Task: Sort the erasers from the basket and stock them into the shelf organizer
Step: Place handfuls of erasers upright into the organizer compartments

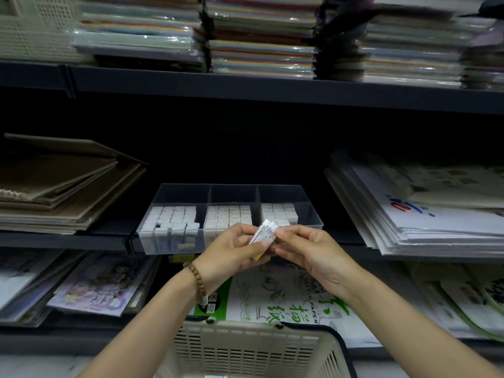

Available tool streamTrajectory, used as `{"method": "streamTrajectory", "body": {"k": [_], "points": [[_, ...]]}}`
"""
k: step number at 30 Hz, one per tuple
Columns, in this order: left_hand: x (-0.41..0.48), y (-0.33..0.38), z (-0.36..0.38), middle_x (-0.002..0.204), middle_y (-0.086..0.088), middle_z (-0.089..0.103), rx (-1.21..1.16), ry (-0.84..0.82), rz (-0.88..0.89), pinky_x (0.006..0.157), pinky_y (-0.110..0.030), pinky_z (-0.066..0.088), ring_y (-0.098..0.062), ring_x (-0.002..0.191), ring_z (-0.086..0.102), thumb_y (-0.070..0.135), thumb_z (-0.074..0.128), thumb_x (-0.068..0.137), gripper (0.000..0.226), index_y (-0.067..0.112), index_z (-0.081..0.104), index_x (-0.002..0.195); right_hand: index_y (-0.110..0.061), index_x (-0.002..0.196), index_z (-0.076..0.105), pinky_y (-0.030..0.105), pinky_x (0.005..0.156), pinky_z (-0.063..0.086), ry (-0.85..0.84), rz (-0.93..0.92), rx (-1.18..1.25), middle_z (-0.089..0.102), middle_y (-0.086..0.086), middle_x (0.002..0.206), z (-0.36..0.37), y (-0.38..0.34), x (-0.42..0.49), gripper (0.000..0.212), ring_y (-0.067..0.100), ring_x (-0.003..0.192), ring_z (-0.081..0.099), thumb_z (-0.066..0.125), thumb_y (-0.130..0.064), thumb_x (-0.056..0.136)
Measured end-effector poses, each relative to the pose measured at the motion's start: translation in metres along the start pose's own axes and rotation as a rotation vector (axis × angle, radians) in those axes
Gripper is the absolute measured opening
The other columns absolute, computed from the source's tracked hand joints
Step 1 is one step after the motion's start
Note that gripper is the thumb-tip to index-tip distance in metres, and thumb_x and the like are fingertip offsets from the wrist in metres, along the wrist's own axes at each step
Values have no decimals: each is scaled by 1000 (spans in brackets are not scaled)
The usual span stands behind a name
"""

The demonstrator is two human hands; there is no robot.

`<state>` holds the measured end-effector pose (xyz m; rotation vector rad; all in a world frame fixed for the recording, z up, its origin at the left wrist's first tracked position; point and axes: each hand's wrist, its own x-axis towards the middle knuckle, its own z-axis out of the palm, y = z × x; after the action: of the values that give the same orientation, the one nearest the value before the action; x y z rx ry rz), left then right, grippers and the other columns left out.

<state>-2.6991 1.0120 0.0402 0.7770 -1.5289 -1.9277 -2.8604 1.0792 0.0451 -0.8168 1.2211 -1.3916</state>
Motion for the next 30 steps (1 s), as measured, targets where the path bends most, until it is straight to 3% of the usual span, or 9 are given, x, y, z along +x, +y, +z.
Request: {"method": "streamTrajectory", "body": {"k": [3, 6, 9, 12, 15, 18, 21, 25, 30], "points": [[-1, 2, -5, 114, -12, 66, 61, 14, 78, 82, -24, 55, -20, 102, 66, 14, 67, 80, 31, 7, 62, 110, 0, 107, 65, 19, 72, 55, -13, -6, -1, 73, 12, 98, 1, -6, 0, 34, 17, 85, 71, 70, -19, 79], [2, 5, -4, 109, -10, 68, 129, 34, 158, 78, -22, 55, -20, 98, 68, 15, 70, 78, 29, 13, 67, 107, -8, 107, 69, 18, 74, 54, -82, -50, -51, 72, 11, 103, -1, -14, 0, 30, 18, 91, 70, 68, -22, 81], [10, 9, 4, 106, -8, 69, 173, 92, 213, 70, -21, 56, -18, 89, 71, 22, 73, 73, 39, 18, 63, 110, -9, 107, 70, 18, 76, 53, -98, -117, -132, 72, 10, 105, -8, -22, 2, 32, 19, 96, 69, 68, -25, 78], [18, 9, 5, 112, 9, 64, 432, 125, 380, 84, -16, 51, 0, 99, 63, 43, 65, 73, 55, 26, 53, 124, -12, 99, 71, 17, 72, 54, -39, -187, -193, 74, 9, 98, -28, -44, 11, 27, 18, 90, 70, 69, -24, 74], [21, 7, -4, 129, 30, 44, 826, 150, 453, 96, -5, 29, 16, 118, 38, 68, 43, 76, 65, 37, 44, 133, -12, 97, 70, 16, 68, 54, 10, -188, -280, 75, 8, 91, -56, -74, 23, 23, 15, 84, 71, 69, -21, 76], [27, -1, -11, 132, 29, 33, 1072, 126, 399, 105, -12, 16, 12, 125, 23, 75, 23, 75, 74, 38, 39, 137, -8, 103, 68, 17, 69, 54, -31, -124, -438, 74, 12, 94, -74, -88, 39, 34, 16, 85, 71, 72, -25, 73], [32, -9, -11, 144, 24, 31, 1240, 106, 381, 113, -18, 8, 5, 136, 20, 71, 16, 78, 73, 37, 37, 140, -4, 106, 66, 19, 70, 56, -74, -66, -530, 73, 15, 95, -78, -84, 57, 26, 16, 82, 71, 69, -14, 82], [34, -12, -14, 145, 26, 31, 1210, 115, 374, 114, -21, 12, 5, 137, 22, 72, 12, 78, 74, 39, 39, 138, 1, 111, 62, 18, 67, 56, -96, -71, -664, 71, 12, 92, -74, -76, 72, 28, 12, 76, 70, 66, -9, 85], [34, -10, -15, 145, 27, 30, 1204, 95, 360, 113, -19, 12, 7, 136, 21, 71, 13, 78, 74, 39, 38, 139, -2, 105, 64, 19, 70, 56, -107, -216, -833, 70, 13, 92, -65, -71, 74, 22, 16, 77, 68, 67, -8, 85]]}}
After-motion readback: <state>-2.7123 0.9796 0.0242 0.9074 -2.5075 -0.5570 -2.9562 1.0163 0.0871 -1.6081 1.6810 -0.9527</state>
